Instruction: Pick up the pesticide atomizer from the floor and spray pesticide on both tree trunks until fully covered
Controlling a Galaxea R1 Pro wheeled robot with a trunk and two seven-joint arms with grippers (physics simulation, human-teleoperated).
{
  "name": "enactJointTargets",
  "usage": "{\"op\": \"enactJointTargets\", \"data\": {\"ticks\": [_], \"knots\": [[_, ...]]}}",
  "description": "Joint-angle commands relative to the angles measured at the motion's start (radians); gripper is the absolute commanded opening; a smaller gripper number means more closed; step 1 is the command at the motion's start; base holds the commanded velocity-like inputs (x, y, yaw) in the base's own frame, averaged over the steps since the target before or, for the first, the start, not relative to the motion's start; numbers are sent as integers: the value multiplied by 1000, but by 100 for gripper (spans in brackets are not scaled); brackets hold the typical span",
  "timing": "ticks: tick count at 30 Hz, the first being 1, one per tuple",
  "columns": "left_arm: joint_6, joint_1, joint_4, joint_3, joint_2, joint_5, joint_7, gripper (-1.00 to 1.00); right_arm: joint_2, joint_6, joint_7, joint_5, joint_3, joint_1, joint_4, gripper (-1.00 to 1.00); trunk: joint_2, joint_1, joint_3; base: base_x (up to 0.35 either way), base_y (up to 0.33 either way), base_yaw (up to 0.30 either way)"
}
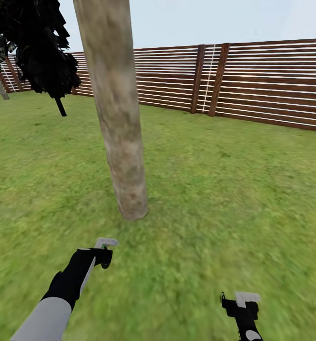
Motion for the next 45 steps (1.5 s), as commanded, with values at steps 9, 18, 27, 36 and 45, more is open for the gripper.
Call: {"op": "enactJointTargets", "data": {"ticks": [9,18,27,36,45], "knots": [[7,1,-12,6,-2,-10,-9,-100,0,-3,-2,11,-7,11,1,100,0,-1,-1,195,-189,0],[14,-1,-13,6,7,-10,-12,-100,0,-3,-2,10,-7,12,0,100,0,-1,-1,74,-37,0],[56,-37,-13,9,18,-12,-22,-100,0,-3,-2,11,-7,12,1,100,0,-1,2,0,0,-199],[56,-45,-14,9,5,-4,-22,-100,0,-3,-2,11,-7,12,1,100,0,-1,3,203,26,-44],[125,-132,-15,9,106,-2,-128,-100,0,-3,-2,11,-7,12,1,100,0,-1,3,8,2,0]]}}
